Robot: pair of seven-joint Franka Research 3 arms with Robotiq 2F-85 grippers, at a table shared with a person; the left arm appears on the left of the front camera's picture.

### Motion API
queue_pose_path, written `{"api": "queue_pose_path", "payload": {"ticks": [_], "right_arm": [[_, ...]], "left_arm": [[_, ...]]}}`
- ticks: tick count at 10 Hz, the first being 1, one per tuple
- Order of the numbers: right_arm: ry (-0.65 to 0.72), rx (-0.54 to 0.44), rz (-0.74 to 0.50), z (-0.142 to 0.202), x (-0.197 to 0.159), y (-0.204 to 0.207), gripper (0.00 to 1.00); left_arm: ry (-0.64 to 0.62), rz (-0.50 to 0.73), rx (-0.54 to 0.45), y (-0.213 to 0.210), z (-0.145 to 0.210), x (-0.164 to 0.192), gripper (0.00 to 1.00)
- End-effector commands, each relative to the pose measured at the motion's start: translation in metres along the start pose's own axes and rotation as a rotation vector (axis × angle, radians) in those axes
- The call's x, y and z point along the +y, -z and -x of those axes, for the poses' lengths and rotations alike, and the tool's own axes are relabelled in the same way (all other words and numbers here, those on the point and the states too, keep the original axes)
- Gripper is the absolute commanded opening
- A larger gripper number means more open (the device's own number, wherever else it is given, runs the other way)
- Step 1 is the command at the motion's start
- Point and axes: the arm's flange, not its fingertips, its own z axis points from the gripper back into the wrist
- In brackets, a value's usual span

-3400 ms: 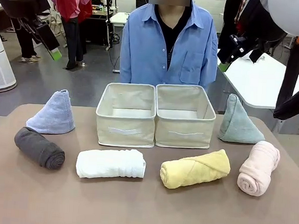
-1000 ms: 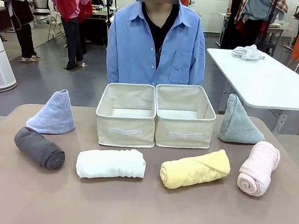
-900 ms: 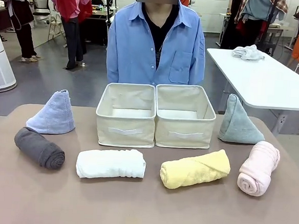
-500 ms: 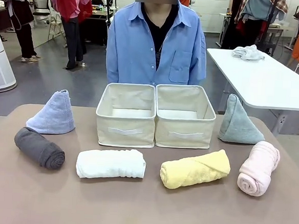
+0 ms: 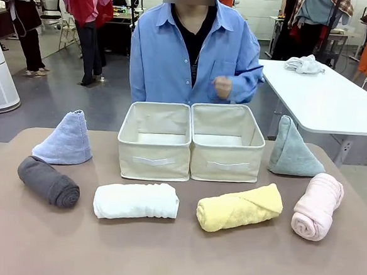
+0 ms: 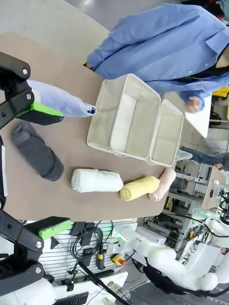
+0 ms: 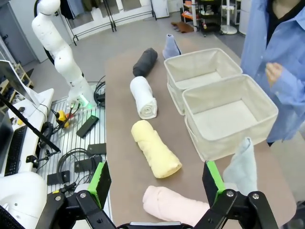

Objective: Sort the towels based on their folding style.
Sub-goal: Pick up one triangle-folded towel and place it in the left Fabric basket.

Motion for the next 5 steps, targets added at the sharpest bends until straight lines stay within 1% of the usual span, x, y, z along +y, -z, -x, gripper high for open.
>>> {"api": "queue_pose_path", "payload": {"ticks": [1,5], "right_arm": [[0.005,0.001,0.003,-0.0002,-0.0016,-0.0024,1.0],[0.005,0.001,0.003,-0.0002,-0.0016,-0.0024,1.0]], "left_arm": [[-0.003,-0.001,0.001,-0.0006,-0.0012,-0.0001,1.0],[-0.003,-0.001,0.001,-0.0006,-0.0012,-0.0001,1.0]]}}
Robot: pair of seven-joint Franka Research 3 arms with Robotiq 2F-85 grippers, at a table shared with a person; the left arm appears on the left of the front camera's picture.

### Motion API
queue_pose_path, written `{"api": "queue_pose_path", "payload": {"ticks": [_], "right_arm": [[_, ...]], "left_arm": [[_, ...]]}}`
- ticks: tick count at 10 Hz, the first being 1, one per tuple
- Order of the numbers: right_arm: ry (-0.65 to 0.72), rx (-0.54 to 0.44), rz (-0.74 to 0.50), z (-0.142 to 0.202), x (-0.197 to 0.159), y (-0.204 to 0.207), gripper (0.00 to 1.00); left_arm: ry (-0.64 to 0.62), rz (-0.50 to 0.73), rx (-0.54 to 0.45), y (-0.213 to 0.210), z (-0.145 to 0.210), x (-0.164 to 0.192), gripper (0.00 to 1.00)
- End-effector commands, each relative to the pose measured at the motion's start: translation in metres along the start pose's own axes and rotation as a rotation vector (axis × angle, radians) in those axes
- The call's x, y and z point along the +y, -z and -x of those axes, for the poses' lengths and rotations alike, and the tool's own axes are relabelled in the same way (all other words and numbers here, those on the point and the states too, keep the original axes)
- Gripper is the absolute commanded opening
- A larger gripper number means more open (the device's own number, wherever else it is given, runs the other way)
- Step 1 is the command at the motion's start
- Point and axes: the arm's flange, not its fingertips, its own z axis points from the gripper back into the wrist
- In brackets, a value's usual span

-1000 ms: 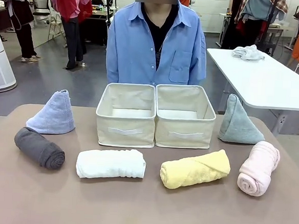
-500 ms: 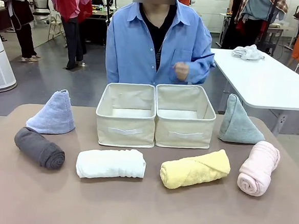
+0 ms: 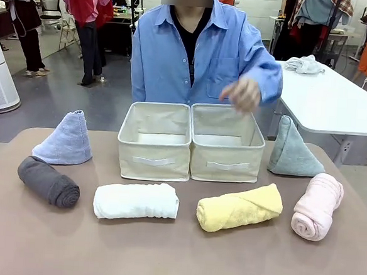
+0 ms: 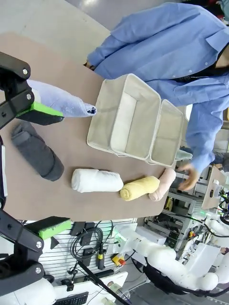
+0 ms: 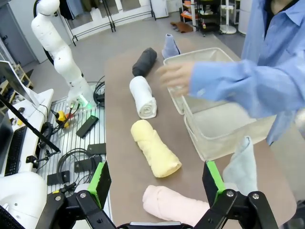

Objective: Sort the towels based on their folding style.
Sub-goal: Pick up one triangle-folded towel and place it in the left Fabric basket.

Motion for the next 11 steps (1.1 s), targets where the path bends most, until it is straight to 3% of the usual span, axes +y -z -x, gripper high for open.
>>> {"api": "queue_pose_path", "payload": {"ticks": [1,5,7,8,9,11], "right_arm": [[0.002,0.001,0.0,-0.002,-0.001,-0.001,1.0],[0.002,0.001,0.0,-0.002,-0.001,-0.001,1.0],[0.002,0.001,0.0,-0.002,-0.001,-0.001,1.0],[0.002,0.001,0.0,-0.002,-0.001,-0.001,1.0],[0.002,0.001,0.0,-0.002,-0.001,-0.001,1.0],[0.002,0.001,0.0,-0.002,-0.001,-0.001,1.0]], "left_arm": [[-0.002,-0.002,0.001,-0.001,-0.002,-0.001,1.0],[0.0,0.0,0.0,0.0,0.0,0.0,1.0],[0.064,0.063,0.271,0.045,-0.029,0.024,1.0],[0.151,0.068,0.495,0.076,-0.052,0.036,1.0],[0.175,0.091,0.633,0.109,-0.072,0.043,1.0],[0.29,0.057,0.931,0.179,-0.095,0.049,1.0]]}}
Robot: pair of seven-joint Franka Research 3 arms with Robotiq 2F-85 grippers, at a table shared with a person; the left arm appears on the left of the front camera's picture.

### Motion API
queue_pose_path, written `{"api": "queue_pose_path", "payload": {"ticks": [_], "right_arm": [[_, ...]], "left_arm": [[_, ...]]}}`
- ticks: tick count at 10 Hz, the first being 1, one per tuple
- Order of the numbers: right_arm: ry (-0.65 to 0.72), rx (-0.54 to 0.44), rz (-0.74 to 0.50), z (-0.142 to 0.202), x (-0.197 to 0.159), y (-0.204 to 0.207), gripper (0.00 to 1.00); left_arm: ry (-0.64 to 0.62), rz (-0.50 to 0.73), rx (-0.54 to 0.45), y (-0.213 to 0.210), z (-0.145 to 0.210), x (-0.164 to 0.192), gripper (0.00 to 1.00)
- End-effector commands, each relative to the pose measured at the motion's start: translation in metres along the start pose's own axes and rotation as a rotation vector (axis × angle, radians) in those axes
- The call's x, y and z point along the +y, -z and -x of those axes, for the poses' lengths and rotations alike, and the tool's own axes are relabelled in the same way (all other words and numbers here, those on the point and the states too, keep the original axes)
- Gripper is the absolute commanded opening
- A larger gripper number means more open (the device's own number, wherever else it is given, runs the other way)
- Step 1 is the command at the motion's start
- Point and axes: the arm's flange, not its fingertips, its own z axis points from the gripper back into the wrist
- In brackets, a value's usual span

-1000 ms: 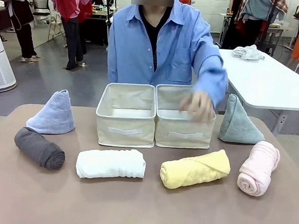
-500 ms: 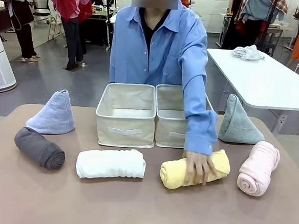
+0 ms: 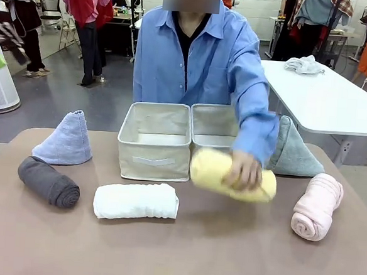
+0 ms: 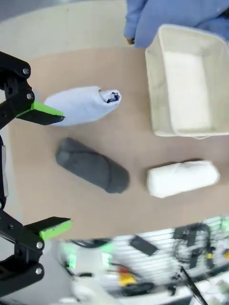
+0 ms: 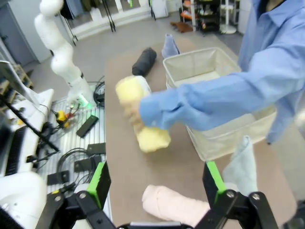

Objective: Sort the towels based on their folding style.
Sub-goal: Pick up one triangle-folded towel and place it in the left Fabric basket.

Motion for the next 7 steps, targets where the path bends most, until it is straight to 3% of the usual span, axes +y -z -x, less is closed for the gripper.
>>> {"api": "queue_pose_path", "payload": {"ticks": [1,3,5,7], "right_arm": [[0.002,-0.001,-0.001,-0.001,0.0,-0.001,1.0],[0.002,-0.001,-0.001,-0.001,0.0,-0.001,1.0],[0.002,-0.001,-0.001,-0.001,0.0,-0.001,1.0],[0.002,-0.001,-0.001,-0.001,0.0,-0.001,1.0]], "left_arm": [[0.042,-0.088,0.313,0.035,-0.025,0.026,1.0],[0.056,-0.069,0.401,0.082,-0.05,0.06,1.0],[0.005,-0.121,0.338,0.111,-0.058,0.077,1.0],[0.009,-0.194,0.403,0.139,-0.052,0.084,1.0]]}}
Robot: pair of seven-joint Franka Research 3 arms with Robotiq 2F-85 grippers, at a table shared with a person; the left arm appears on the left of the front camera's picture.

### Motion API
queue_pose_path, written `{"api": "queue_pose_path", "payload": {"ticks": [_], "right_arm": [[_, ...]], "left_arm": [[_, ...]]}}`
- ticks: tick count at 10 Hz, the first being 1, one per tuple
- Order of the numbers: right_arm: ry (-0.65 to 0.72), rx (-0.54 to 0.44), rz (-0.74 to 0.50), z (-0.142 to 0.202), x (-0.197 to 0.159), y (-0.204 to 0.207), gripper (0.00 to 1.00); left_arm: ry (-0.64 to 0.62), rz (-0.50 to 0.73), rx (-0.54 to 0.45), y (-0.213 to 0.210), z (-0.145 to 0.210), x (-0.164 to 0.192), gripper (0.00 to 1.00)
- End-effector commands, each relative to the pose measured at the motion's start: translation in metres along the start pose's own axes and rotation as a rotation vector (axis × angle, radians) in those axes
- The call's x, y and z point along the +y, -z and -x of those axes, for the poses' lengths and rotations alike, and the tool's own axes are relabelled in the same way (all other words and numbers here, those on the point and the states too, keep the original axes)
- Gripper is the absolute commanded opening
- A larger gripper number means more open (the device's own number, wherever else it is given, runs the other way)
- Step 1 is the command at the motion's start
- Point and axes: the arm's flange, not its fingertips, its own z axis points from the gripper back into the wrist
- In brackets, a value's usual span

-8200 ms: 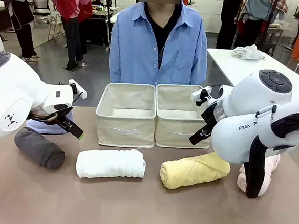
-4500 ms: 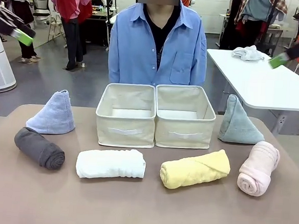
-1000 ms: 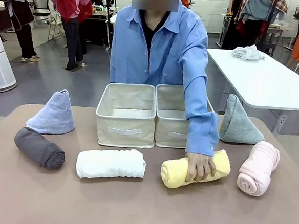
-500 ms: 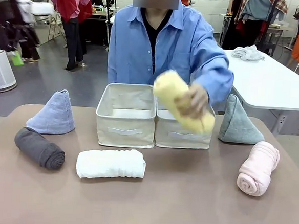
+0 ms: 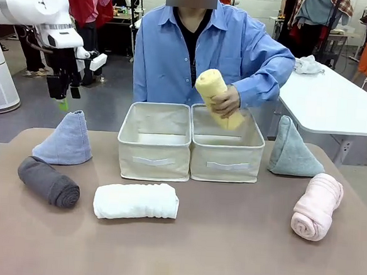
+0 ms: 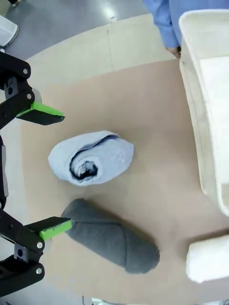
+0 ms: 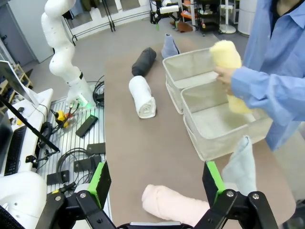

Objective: Sort the towels based on their folding style.
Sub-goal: Pick up one triangle-folded towel and place it in the left Fabric basket.

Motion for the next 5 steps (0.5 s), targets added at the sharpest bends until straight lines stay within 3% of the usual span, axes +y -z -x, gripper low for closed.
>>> {"api": "queue_pose_path", "payload": {"ticks": [1,5], "right_arm": [[0.002,-0.002,-0.002,-0.001,0.0,0.0,1.0],[0.002,-0.002,-0.002,-0.001,0.0,0.0,1.0]], "left_arm": [[-0.009,-0.03,0.036,0.013,-0.002,-0.01,1.0],[0.009,-0.009,0.038,0.044,-0.005,-0.009,1.0]]}}
